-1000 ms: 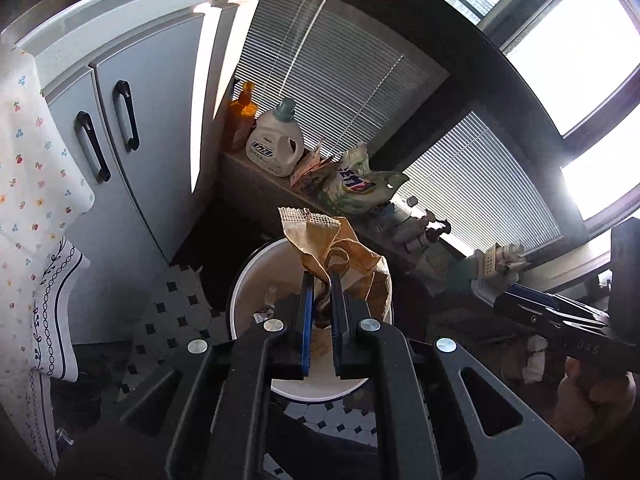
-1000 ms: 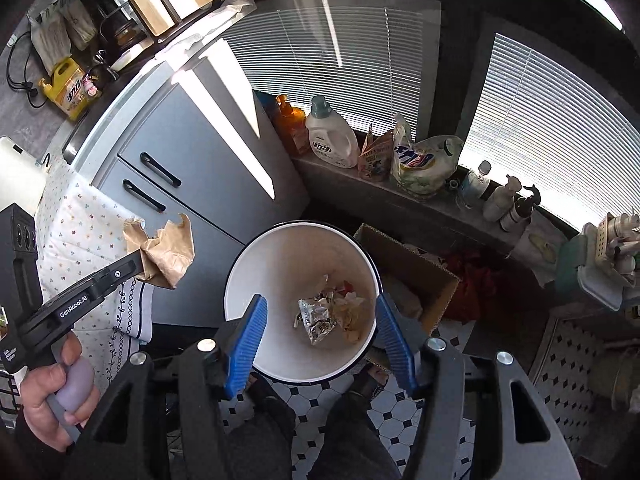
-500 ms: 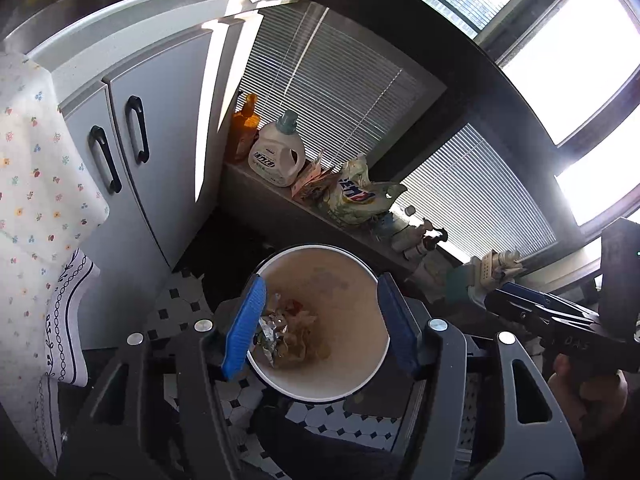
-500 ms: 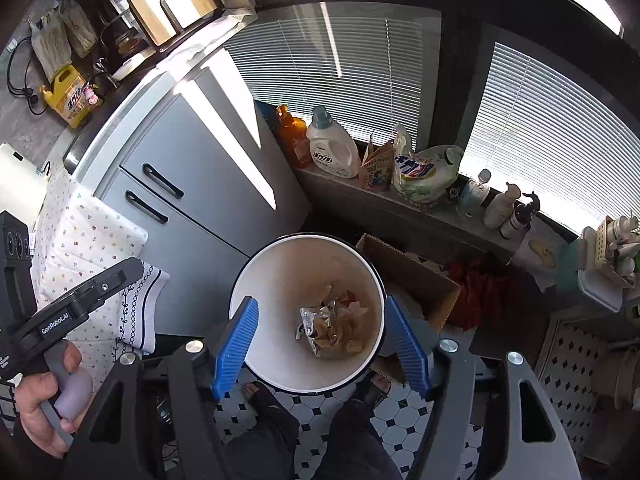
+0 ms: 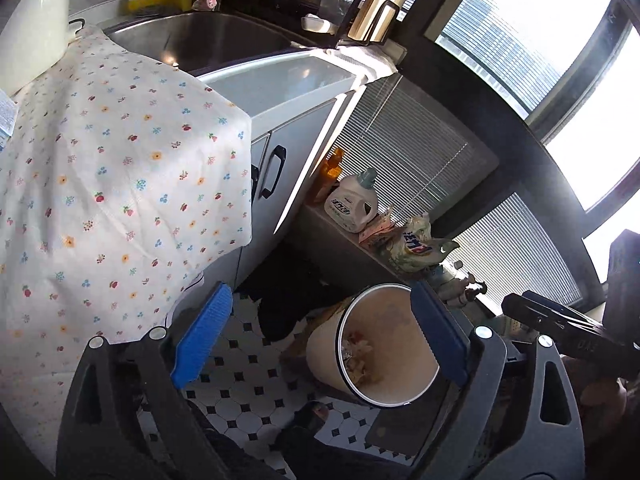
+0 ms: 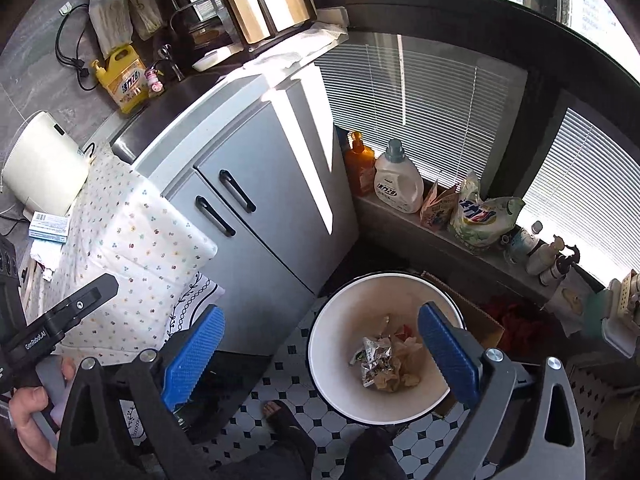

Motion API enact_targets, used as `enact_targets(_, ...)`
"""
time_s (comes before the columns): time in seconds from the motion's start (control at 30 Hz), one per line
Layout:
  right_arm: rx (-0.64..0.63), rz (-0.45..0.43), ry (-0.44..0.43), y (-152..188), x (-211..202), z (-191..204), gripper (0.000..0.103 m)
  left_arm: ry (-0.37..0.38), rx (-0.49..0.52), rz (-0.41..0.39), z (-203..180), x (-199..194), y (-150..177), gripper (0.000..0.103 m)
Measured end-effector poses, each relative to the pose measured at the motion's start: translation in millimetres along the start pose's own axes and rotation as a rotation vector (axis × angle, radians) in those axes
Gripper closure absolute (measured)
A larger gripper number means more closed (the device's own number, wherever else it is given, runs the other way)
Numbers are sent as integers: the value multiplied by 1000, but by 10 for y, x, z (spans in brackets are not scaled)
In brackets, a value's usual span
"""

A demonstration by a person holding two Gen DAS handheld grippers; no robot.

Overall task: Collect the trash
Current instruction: 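Move both tools back up over the counter toward the remaining trash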

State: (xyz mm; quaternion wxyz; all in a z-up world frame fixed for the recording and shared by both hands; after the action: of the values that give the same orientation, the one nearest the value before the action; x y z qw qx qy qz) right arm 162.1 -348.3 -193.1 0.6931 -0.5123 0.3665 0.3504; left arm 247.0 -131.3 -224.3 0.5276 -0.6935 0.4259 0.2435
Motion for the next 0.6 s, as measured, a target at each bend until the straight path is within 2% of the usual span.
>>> enact_targets(0.37,-109,-20,-102,-140,132,1075,8,-96,-112,-114,967,-665,-98,13)
enact_targets(0.6,-186,-12,-148,-117,227,1696,8,-170,-186,-169,1600,-1014,-79,13)
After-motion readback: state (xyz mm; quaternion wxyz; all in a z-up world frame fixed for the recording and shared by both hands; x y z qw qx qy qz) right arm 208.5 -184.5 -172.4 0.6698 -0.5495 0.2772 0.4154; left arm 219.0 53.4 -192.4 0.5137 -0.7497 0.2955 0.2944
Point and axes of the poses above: each gripper's, at about its wrist camera, not at the fingertips, and x roughly the way its jaws point, z to its left, y to its underside, the point moved 5 cm from there along x, roughly the way its jaws point, and after that the axes turned 2 degrees about -y, right-handed, at the moved point
